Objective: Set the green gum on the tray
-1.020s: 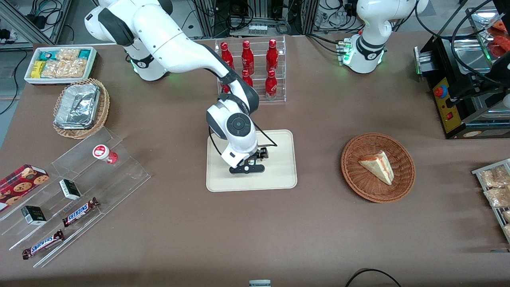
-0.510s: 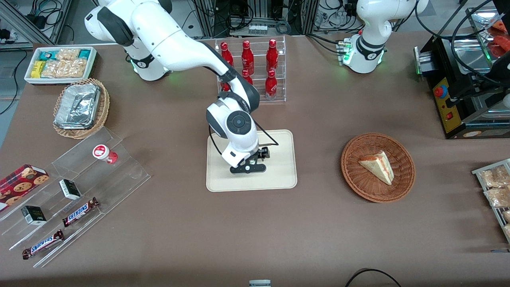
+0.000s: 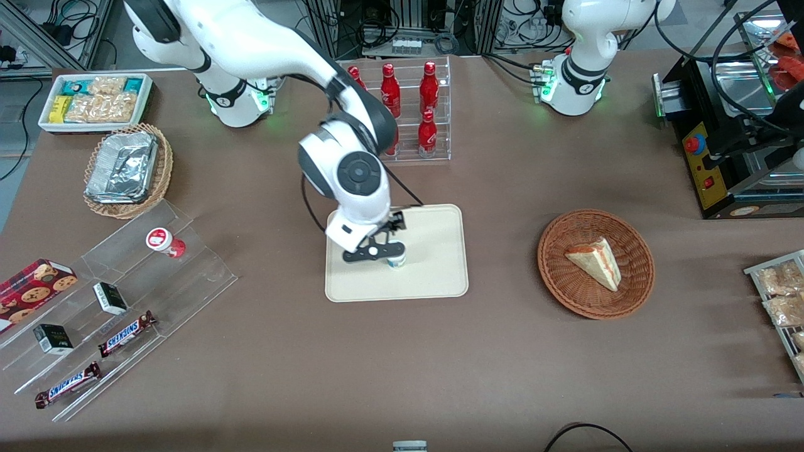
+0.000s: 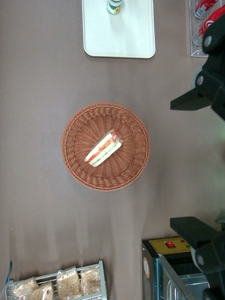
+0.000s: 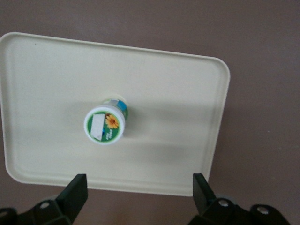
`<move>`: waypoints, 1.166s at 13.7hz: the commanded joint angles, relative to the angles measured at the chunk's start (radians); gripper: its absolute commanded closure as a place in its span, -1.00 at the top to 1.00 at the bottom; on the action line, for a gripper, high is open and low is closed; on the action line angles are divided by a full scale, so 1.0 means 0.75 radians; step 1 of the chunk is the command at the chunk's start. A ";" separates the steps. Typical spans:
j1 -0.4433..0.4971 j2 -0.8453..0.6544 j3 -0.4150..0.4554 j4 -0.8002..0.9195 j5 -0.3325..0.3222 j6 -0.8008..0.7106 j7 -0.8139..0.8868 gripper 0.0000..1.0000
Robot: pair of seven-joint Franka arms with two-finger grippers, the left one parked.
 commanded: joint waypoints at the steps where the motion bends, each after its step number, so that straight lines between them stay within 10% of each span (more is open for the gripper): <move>1: -0.047 -0.103 0.007 -0.009 -0.012 -0.145 -0.083 1.00; 16: -0.552 -0.465 0.019 -0.179 0.006 -0.385 -0.580 1.00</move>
